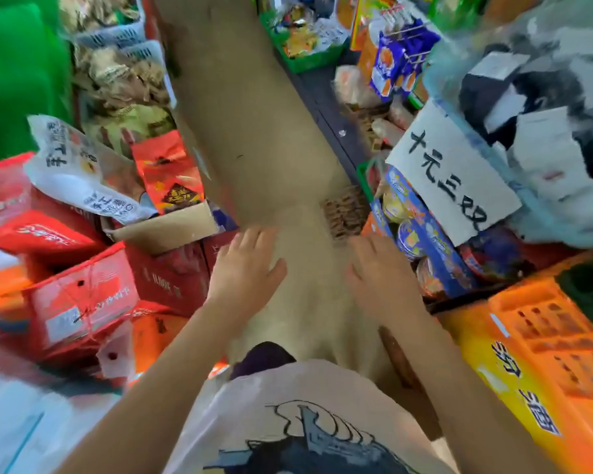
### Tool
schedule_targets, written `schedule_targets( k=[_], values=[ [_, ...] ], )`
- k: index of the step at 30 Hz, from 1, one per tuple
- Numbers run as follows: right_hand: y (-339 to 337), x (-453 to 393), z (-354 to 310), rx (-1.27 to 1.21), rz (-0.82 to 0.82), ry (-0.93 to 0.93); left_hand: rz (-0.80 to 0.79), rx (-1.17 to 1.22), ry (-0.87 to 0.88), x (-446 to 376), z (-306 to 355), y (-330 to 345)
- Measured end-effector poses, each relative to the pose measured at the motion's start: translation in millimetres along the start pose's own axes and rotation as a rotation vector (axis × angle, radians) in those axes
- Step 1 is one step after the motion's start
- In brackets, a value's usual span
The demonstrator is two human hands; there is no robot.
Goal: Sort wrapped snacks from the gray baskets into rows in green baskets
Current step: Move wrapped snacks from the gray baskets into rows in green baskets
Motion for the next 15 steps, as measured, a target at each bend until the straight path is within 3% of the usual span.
schedule_targets(
  k=[10,15],
  values=[
    [20.6,-257.8,-41.8,-0.012,-0.152,-0.184,0.074,0.141,-0.302,-184.1,-125.4,-37.8],
    [-2.0,-377.4,-79.3,-0.007,-0.137,-0.270,0.147,0.136,-0.330,-285.3,-171.0,-85.3]
  ],
)
Point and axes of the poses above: each hand's wrist, its own x-axis away from the middle knuckle, its own y-axis out of the palm, z = x × y, the point moved 5 cm from there along -x, towards the middle knuckle, and after that the axes turned 13 degrees about x, right-handed, at the moved point
